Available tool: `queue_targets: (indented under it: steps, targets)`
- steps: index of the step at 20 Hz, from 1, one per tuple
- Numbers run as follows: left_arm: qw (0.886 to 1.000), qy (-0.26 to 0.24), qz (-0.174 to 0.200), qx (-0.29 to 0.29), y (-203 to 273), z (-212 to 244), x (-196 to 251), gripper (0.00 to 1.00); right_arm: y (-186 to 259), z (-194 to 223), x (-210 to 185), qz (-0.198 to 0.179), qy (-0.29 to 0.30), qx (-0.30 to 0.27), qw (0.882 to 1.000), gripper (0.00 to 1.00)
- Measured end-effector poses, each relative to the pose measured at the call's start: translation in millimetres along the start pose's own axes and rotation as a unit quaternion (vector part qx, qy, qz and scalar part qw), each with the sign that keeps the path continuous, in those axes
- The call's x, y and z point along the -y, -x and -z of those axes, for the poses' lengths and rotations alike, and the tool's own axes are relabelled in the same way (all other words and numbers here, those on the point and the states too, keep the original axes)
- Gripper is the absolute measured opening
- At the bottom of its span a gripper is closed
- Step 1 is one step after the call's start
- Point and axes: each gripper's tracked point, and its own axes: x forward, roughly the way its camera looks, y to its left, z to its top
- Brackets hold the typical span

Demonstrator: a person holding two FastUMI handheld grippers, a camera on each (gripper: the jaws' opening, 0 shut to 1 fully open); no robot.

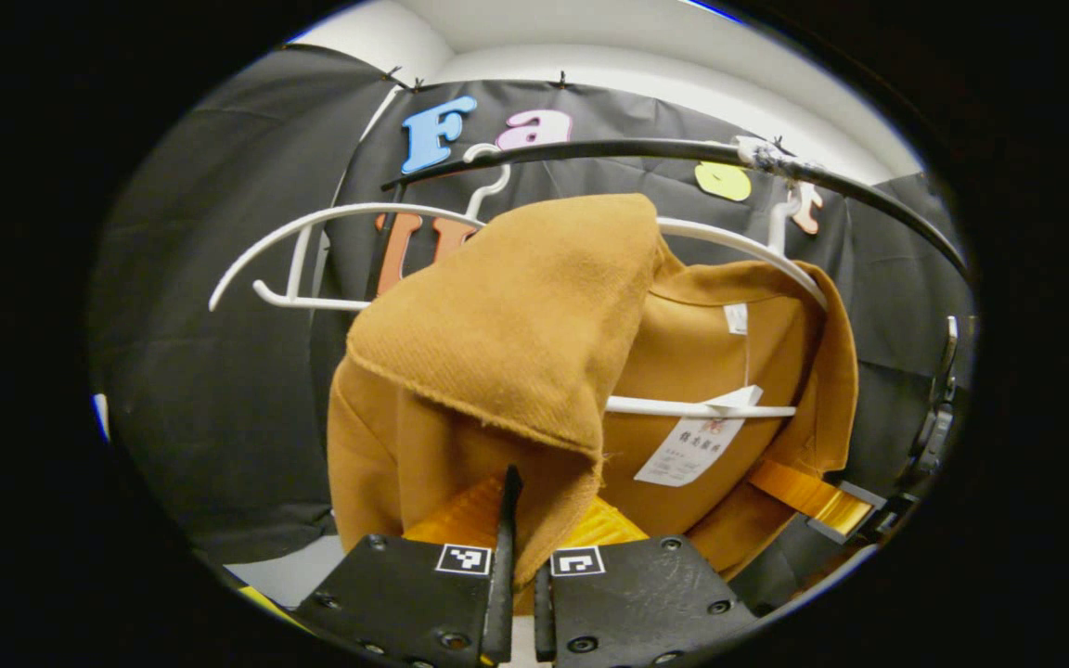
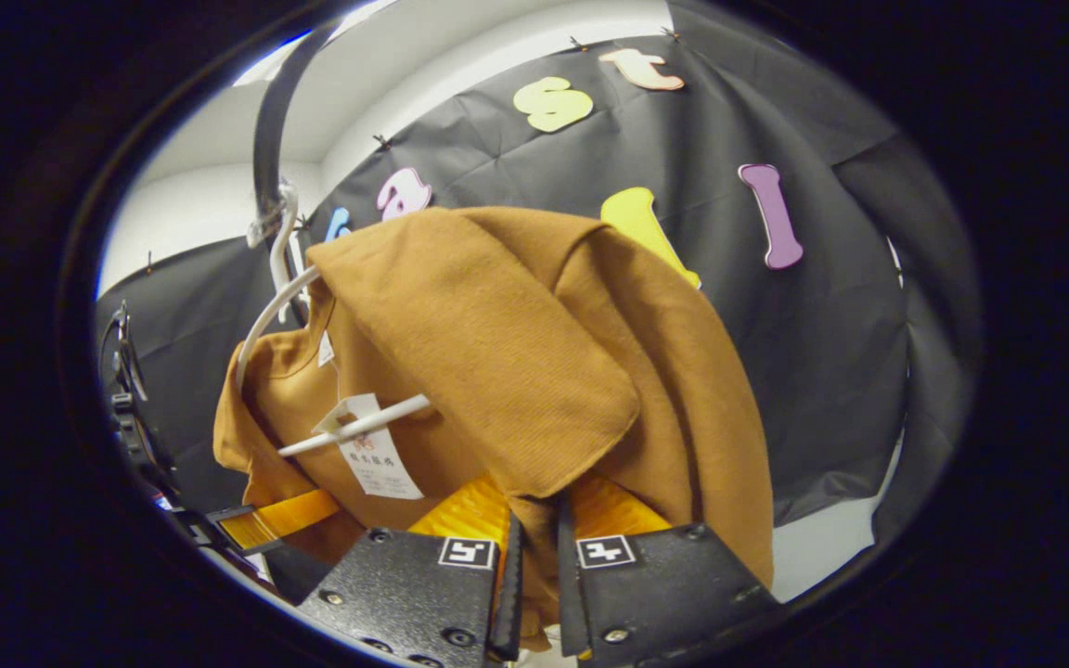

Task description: Grasp the clothes on the hanger with both hands and then place them into the laundry hamper below.

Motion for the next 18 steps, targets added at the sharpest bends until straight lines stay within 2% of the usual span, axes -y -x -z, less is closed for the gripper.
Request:
queue_targets:
  steps: [2,3,4,5,6,7,12,14,18]
  targets:
    - [1.0,0.005,-0.004,-0.004,-0.1,-0.5,-6.6,0.06,5.8,-9.7,8.8,0.0,-0.01,0.003,1.0,0.13]
    - [1.0,0.015,0.017,-0.009,3.8,-0.4,-0.2,0.03,8.0,-14.1,13.3,-0.001,-0.018,0.003,1.0,0.12]
    - [1.0,0.017,0.019,-0.008,4.1,-3.5,-0.6,0.03,10.4,-16.9,16.8,0.0,-0.027,0.004,1.0,0.11]
    - [1.0,0.01,0.016,-0.004,5.7,-6.9,-1.8,0.03,11.6,-20.9,19.7,0.0,-0.035,0.002,0.999,0.09]
    - [1.0,0.007,0.014,0.003,9.5,-10.4,-3.8,0.1,13.5,-24.3,21.3,0.0,-0.041,0.0,0.999,0.08]
    - [1.0,0.008,0.015,0.008,13.7,-14.9,-5.2,0.03,15.4,-27.9,23.4,-0.002,-0.046,-0.001,0.999,0.07]
    - [0.999,0.024,-0.01,0.036,34.8,-41.4,-25.2,0.03,29.8,-55.0,37.2,0.032,-0.048,0.042,0.997,0.07]
    - [0.998,0.038,-0.018,0.048,40.5,-51.5,-36.2,0.03,30.8,-67.4,44.3,0.042,-0.067,0.061,0.995,0.07]
    - [0.996,0.071,-0.023,0.057,43.9,-64.8,-51.0,0.03,32.7,-81.9,48.2,0.026,-0.109,0.068,0.991,0.07]
